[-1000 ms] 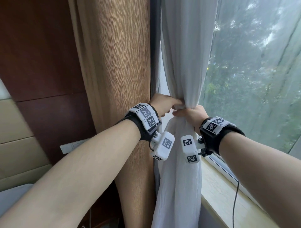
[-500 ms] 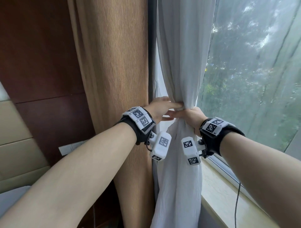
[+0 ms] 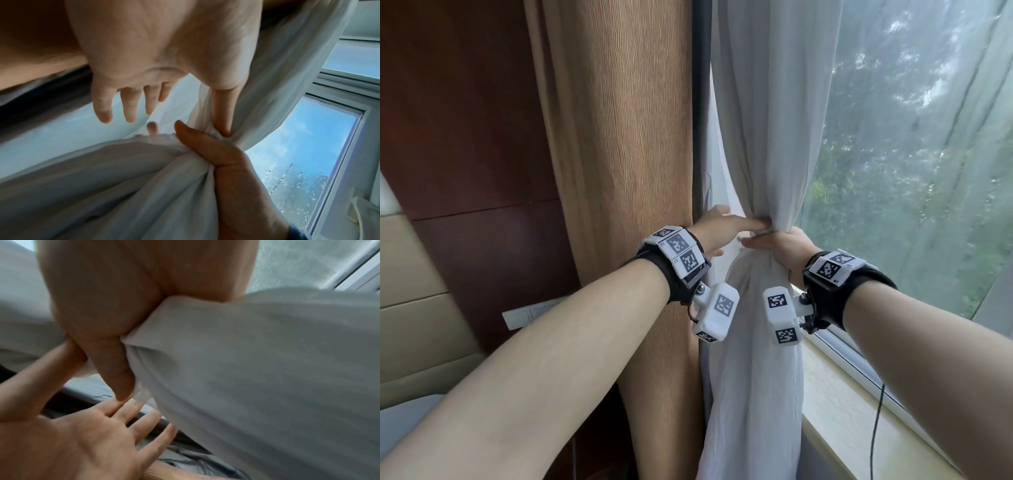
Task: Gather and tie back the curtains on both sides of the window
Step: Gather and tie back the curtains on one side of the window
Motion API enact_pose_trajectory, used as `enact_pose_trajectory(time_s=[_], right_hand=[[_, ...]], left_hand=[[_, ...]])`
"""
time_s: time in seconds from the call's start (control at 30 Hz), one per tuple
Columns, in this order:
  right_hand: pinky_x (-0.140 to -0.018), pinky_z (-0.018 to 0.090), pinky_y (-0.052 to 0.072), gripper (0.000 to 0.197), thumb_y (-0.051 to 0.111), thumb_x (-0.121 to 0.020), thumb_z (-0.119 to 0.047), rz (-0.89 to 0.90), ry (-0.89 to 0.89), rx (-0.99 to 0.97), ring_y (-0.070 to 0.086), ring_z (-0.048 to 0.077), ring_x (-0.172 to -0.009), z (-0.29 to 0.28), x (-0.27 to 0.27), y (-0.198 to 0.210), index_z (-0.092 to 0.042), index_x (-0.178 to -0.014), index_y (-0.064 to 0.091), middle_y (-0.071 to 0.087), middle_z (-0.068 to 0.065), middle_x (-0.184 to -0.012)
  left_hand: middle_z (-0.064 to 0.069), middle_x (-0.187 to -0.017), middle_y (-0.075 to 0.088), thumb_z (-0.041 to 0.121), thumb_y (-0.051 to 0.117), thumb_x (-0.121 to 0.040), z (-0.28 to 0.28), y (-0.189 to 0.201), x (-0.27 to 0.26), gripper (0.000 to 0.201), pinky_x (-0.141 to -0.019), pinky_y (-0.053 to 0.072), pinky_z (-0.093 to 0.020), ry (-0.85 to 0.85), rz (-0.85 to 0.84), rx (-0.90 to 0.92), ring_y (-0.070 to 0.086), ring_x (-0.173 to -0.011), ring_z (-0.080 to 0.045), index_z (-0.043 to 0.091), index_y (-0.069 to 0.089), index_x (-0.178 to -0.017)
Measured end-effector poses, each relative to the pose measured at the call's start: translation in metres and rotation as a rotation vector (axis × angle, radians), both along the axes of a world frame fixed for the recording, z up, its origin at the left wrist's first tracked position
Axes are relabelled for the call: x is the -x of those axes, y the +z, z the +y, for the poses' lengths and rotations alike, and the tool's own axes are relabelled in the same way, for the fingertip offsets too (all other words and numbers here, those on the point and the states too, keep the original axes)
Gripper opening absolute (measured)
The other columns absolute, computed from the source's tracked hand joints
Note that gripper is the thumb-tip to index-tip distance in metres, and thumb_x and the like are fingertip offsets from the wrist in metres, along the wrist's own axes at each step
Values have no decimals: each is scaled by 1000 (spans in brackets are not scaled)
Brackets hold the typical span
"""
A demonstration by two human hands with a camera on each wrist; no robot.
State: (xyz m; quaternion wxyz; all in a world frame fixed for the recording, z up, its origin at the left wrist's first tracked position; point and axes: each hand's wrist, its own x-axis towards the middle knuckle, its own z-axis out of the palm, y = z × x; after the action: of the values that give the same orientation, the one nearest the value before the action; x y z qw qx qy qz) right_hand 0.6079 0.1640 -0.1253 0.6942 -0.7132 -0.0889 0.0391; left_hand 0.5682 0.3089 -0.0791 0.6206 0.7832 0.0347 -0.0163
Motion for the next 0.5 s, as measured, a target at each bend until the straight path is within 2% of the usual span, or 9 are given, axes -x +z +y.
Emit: enact_pose_trajectory(time_s=[0.03,0.1,0.17,0.2,0.27,0.3,0.33,0.43,0.5], right_hand=[[-92,61,60,13,88,-73,-9,-6,13,0,76,33,-85,1,0,-1,-13,-82,81,78,14,-90],[-92,56,62,17,88,-67,-15,-34,37,-9,77,30,-86,3,1,-3,-16,-83,83,80,12,-92],[-85,42,64,19,87,-65,-16,-82,66,-13,76,22,-83,3,3,-2,-20,-83,83,80,4,-88],[-78,35,62,19,87,-68,-11,-107,80,-11,75,16,-80,3,4,-1,-20,-84,82,79,0,-85],[-69,25,59,26,84,-76,2,-130,85,-22,74,9,-75,3,5,2,-20,-89,81,79,-6,-81],[-70,25,60,26,83,-77,4,-124,67,-28,75,9,-76,3,4,2,-19,-91,81,80,-5,-82],[-74,28,62,25,83,-77,3,-111,37,-27,76,13,-80,3,2,2,-17,-92,81,81,-2,-86],[-85,39,63,22,86,-74,0,-74,-46,-17,78,24,-89,5,-2,1,-12,-91,82,82,7,-93],[-90,45,62,20,86,-73,0,-53,-70,-9,78,29,-94,8,-3,-1,-11,-89,82,81,13,-99]], left_hand=[[0,-148,48,46,88,-62,-1,-1,2,119,-114,38,-45,-29,2,17,47,-132,-19,16,25,-159],[1,-141,58,39,89,-64,-2,-3,2,109,-108,46,-42,-75,-36,42,56,-128,-19,12,33,-154],[-3,-134,68,31,91,-63,-2,-3,0,89,-90,56,-31,-89,-100,44,67,-118,-19,12,54,-142],[-6,-128,72,23,90,-69,-2,-4,-1,73,-82,58,-26,-83,-130,54,70,-109,-16,11,61,-135],[-7,-110,76,3,81,-84,-2,-1,-1,45,-66,57,-18,-85,-172,63,72,-86,-8,6,68,-126],[-6,-101,76,-1,78,-86,-2,0,0,38,-64,57,-17,-84,-186,53,71,-78,-5,4,69,-123],[-5,-96,75,-1,77,-87,-1,0,-1,35,-66,59,-20,-82,-195,40,71,-76,-6,5,71,-121],[-6,-99,76,3,79,-85,0,-3,-2,31,-92,61,-36,-65,-182,47,71,-87,-16,9,73,-115],[-5,-98,76,4,80,-85,0,-3,0,33,-93,60,-37,-62,-153,82,71,-82,-16,7,73,-117]])
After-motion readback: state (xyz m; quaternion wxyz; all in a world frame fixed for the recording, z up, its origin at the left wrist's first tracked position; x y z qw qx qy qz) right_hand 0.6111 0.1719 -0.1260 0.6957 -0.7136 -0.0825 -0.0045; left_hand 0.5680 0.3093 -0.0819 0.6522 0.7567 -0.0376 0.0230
